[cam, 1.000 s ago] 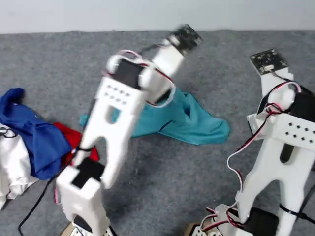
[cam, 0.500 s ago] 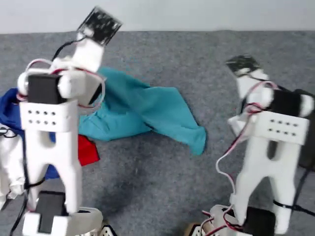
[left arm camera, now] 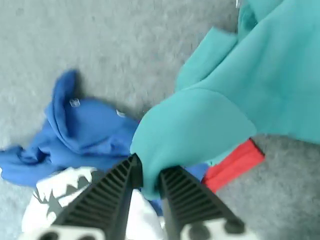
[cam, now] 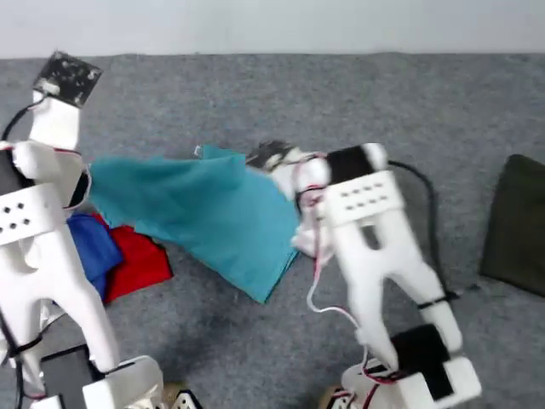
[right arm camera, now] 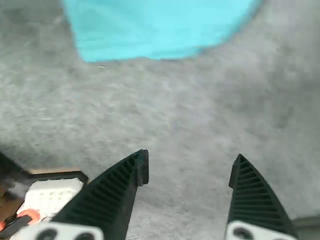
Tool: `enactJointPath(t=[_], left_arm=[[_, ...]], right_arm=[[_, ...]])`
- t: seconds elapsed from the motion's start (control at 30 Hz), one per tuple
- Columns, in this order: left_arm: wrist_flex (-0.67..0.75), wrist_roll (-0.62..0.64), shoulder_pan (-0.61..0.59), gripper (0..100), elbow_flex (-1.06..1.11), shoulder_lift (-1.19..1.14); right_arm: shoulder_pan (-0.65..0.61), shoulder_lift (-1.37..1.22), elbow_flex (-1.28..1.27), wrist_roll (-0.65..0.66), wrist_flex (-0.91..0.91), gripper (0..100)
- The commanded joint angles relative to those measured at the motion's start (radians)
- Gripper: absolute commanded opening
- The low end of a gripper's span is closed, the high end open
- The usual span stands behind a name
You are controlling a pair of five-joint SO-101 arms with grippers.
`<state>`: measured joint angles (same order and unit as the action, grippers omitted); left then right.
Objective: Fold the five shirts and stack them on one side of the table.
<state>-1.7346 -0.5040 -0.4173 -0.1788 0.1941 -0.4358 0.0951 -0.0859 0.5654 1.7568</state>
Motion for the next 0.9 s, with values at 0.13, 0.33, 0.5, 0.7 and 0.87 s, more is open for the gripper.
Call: enactJointPath(t=[0.13,0.33,0.5,0.7,0.87], left_arm=[[0.0,-0.008,-0.043,1,0.047,-0.044],[0.032,-0.008,-0.043,1,0.053,-0.08],[0.032,-0.008,-0.043,1,0.053,-0.1],[0.032,-0.008,-0.043,1,0.053,-0.11],[0.028,-0.006,-0.043,1,0.053,-0.11]], right_arm=[[-0.246,-0.125,0.011,-0.106,-0.048,26.0],[-0.377,-0.242,0.011,-0.175,-0.113,32.2],[-0.4,-0.326,0.012,-0.176,-0.179,32.2],[-0.435,-0.421,0.012,-0.18,-0.254,32.2],[-0.43,-0.515,0.012,-0.18,-0.306,32.0]])
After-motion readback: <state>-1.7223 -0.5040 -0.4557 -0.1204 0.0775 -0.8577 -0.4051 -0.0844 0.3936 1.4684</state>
